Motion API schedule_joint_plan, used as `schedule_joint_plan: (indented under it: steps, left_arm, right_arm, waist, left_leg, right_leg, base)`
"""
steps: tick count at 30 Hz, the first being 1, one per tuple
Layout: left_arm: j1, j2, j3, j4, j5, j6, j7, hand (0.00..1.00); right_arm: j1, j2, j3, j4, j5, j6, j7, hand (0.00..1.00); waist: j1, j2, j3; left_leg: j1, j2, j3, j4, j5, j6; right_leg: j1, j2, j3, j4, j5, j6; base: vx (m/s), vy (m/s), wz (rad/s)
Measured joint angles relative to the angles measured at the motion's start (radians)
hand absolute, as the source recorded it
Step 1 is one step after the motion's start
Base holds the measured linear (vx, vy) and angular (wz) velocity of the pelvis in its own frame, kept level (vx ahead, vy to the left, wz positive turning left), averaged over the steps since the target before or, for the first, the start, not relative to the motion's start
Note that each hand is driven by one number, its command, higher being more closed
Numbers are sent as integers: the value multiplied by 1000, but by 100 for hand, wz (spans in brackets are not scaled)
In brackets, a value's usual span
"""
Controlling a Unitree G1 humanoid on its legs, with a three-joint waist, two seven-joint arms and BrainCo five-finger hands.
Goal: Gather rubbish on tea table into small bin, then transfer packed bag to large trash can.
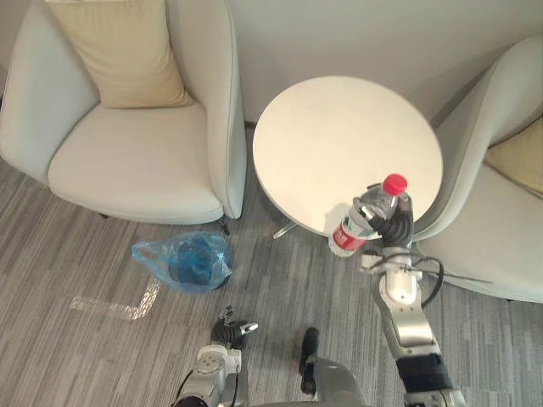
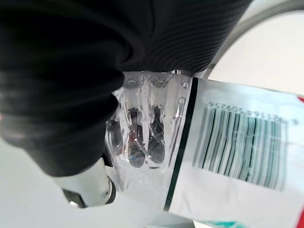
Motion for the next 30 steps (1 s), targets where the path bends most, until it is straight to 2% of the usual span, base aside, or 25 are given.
schedule_joint_plan:
  steps: [2, 7, 12, 16, 17, 18, 19, 21, 24, 25, 26, 27, 28, 29, 30]
  left_arm:
    - [5, 4, -2, 29, 10, 7, -2, 0]
    - [16, 5, -11, 55, 29, 9, -4, 0]
    - [20, 5, -22, 56, 56, 9, -7, 0]
    - [25, -6, -19, 54, 68, 7, -7, 0]
    - [26, -11, -19, 53, 69, 7, -7, 0]
    - [27, -22, -17, 52, 77, 6, -7, 0]
    - [29, -25, -12, 52, 85, 6, -7, 0]
    - [32, -34, 10, 54, 101, 6, -10, 0]
    - [33, -33, -3, 55, 138, 6, -15, 0]
    - [34, -31, -13, 58, 161, 8, -16, 0]
    - [35, -27, -31, 68, 177, 8, -16, 0]
    - [35, -27, -35, 73, 183, 8, -16, 0]
    - [41, -25, -56, 75, 204, 10, -16, 0]
    - [41, -10, -78, 74, 214, 11, -16, 0]
    - [39, -4, -82, 74, 215, 10, -15, 0]
  right_arm:
    - [60, 13, 34, -3, -1, 0, 33, 100]
    - [154, 24, 53, -57, -3, 0, 74, 100]
    - [176, 24, 90, -72, -3, 0, 104, 100]
    - [182, 19, 143, -83, -1, 0, 127, 100]
    - [187, 16, 153, -96, -1, -4, 129, 100]
    - [187, 15, 157, -98, -1, -4, 129, 100]
    - [187, 16, 158, -99, -1, -4, 128, 100]
    - [177, 13, 164, -100, -2, -4, 125, 100]
    - [161, 10, 161, -87, -4, -4, 122, 100]
    - [153, 11, 160, -69, -4, -4, 122, 100]
    - [153, 10, 159, -67, -5, -4, 118, 100]
    - [151, 9, 158, -67, -5, -4, 116, 100]
    - [142, 7, 150, -60, -8, -4, 106, 100]
    - [115, 16, 143, -23, -10, -4, 99, 100]
    - [103, 20, 140, -5, -10, -4, 97, 100]
  waist:
    - [0, 6, -36]
    - [-14, 31, -63]
    - [-16, 38, -68]
    - [-15, 47, -68]
    - [-20, 59, -67]
    - [-20, 67, -68]
    - [-22, 68, -69]
    - [-22, 74, -73]
    - [-23, 84, -83]
    - [-31, 82, -89]
    - [-44, 79, -99]
    - [-51, 79, -100]
    - [-62, 93, -109]
    - [-61, 90, -106]
    - [-59, 87, -106]
  left_leg:
    - [11, -2, 29, 25, -24, 3]
    - [40, -5, 41, 44, -46, 3]
    - [58, -6, 35, 44, -46, 3]
    - [57, -8, 10, 56, -42, 4]
    - [34, -5, 11, 65, -44, 5]
    - [31, 22, 99, 58, -71, 28]
    - [32, 39, 174, 58, -67, 39]
    - [25, 92, 351, 66, -66, 89]
    - [1, 90, 356, 69, -29, 56]
    - [3, 80, 384, 47, -29, 65]
    - [8, 80, 461, 15, -29, 76]
    - [16, 80, 481, -3, -20, 75]
    - [45, 67, 490, -93, 73, 30]
    - [50, 45, 465, -118, 99, 35]
    - [49, 41, 461, -117, 98, 36]
  right_leg:
    - [22, 2, 31, -35, 21, 2]
    - [70, 2, 45, -75, 40, 9]
    - [98, 3, 42, -89, 47, 8]
    - [118, -1, 10, -81, 36, 6]
    - [112, -10, -21, -52, 16, 4]
    - [113, -14, -58, -34, 12, 3]
    - [115, -18, -68, -28, 7, 5]
    - [116, -41, -118, -11, -5, 8]
    - [102, -59, -164, 28, -36, 22]
    - [100, -83, -193, 47, -53, 34]
    - [102, -105, -228, 52, -60, 44]
    - [105, -110, -233, 52, -63, 49]
    - [111, -117, -272, 54, -69, 59]
    - [120, -127, -287, 53, -69, 59]
    - [122, -131, -290, 55, -69, 59]
  base:
    - [-35, 40, -44]
    - [-22, 22, -12]
    - [-2, 2, 3]
    - [-6, 0, 25]
    - [-54, 8, 61]
    - [-59, 1, 70]
    - [-16, 4, 57]
    - [35, 32, 71]
    - [26, 48, 55]
    - [71, 67, 90]
    - [76, 64, 88]
    - [126, 77, 99]
    - [144, 99, 87]
    - [165, 128, 79]
    - [133, 124, 51]
